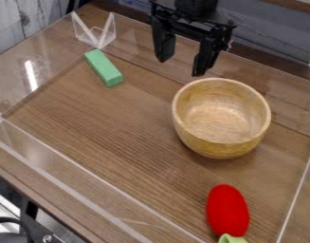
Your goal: Move the red object to the left side of the table
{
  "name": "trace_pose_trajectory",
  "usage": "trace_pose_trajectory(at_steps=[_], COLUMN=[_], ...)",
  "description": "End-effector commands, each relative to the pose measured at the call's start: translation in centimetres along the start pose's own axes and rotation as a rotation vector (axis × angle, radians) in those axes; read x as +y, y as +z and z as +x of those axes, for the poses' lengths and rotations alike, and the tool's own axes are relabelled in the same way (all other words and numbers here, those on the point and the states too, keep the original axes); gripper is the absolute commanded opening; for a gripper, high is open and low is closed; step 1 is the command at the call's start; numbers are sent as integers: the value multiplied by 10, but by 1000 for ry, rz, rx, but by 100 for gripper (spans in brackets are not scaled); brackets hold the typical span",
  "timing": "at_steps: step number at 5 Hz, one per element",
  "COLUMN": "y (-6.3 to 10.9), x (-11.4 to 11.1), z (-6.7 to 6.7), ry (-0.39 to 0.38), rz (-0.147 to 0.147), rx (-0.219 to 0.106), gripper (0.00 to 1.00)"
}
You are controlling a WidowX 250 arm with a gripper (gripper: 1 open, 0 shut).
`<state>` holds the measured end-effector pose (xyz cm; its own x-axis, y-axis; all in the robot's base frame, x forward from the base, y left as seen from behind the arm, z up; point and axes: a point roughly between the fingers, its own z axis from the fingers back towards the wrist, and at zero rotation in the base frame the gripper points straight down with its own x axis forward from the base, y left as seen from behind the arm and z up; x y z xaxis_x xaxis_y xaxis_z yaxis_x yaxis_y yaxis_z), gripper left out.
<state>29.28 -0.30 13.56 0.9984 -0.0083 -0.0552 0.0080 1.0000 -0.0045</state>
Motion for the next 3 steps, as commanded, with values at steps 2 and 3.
trace_pose_trajectory(at_steps=[2, 3], y=[-36, -40], x=[-30, -58], z=[-46, -62], ry=[234, 347], rz=[-58, -83], rx=[45, 34], gripper=[100, 100])
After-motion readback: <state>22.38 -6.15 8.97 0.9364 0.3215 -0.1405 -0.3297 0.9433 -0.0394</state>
